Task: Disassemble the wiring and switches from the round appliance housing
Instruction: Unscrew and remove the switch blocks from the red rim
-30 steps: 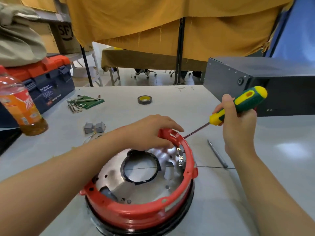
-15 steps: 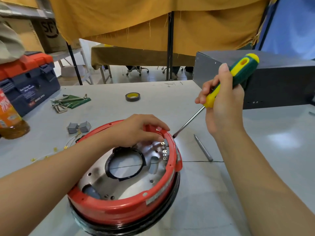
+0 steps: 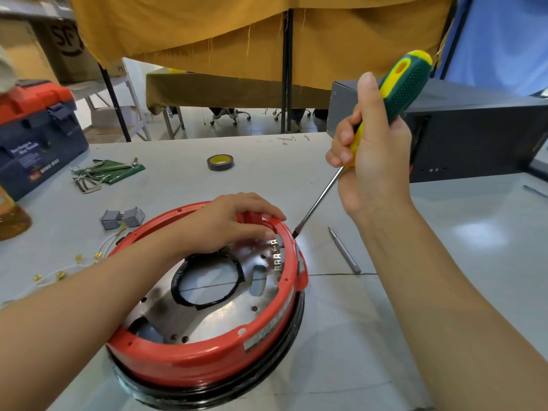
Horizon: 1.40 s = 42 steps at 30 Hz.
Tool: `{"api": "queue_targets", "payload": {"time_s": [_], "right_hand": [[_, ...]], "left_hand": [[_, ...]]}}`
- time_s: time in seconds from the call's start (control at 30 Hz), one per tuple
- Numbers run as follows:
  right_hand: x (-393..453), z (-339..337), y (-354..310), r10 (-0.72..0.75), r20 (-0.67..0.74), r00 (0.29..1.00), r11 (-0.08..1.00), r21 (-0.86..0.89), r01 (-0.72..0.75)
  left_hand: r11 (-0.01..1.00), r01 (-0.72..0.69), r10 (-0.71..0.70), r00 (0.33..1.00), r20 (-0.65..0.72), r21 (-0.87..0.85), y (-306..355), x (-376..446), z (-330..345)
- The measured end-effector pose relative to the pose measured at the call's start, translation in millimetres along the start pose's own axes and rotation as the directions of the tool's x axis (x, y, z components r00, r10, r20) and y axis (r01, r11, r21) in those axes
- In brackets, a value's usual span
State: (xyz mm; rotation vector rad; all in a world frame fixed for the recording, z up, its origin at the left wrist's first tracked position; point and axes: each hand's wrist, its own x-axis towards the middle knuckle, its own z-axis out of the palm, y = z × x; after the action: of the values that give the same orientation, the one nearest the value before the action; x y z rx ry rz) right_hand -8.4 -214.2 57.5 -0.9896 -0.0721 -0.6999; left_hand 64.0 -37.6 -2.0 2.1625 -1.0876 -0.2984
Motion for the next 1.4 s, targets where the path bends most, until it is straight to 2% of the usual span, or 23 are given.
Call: {"api": "queue_targets", "payload": {"time_s": [0.3,0.7,0.8,0.9,1.1,1.27,1.4], "right_hand": [[-2.8,10.7,3.7,-0.016,-0.066,0.998,0.996,-0.086,0.01],[-8.4,17.9,8.7,-0.108,0.074,0.991,0.978,-0.169,0.119],[-10.6,26.1,9.0,-0.134,0.165,0.977,0.971,-0.176,0.163],[-11.5,34.8,10.5,-0.136,0.262,0.955,0.943,-0.262,0.206],[-12.9,47.1,16.0,-0.126,0.366,0.922,0.887,-0.376,0.27],[-17.6,55.0,23.3,-0.175,0.367,0.914,0.825,-0.451,0.339],[-19.8,58.2,27.5,-0.178,0.402,0.898,0.799,-0.474,0.37]], "left_hand": [[1.0,0.003,-0.003,1.0,-0.004,0.018,-0.5,-0.3,1.0],[1.0,-0.005,0.005,1.0,-0.002,0.027,-3.2,0.2,1.2],[0.998,-0.009,0.009,1.0,0.005,0.055,-2.4,0.2,0.7],[0.993,-0.016,0.016,1.0,0.003,0.113,-0.6,0.0,2.2],[0.979,-0.045,0.055,0.997,-0.045,0.197,0.5,0.1,6.0],[0.973,-0.068,0.088,0.993,-0.079,0.22,0.9,1.1,9.0],[0.982,-0.093,0.113,0.987,-0.115,0.163,-0.4,2.1,11.6]]}}
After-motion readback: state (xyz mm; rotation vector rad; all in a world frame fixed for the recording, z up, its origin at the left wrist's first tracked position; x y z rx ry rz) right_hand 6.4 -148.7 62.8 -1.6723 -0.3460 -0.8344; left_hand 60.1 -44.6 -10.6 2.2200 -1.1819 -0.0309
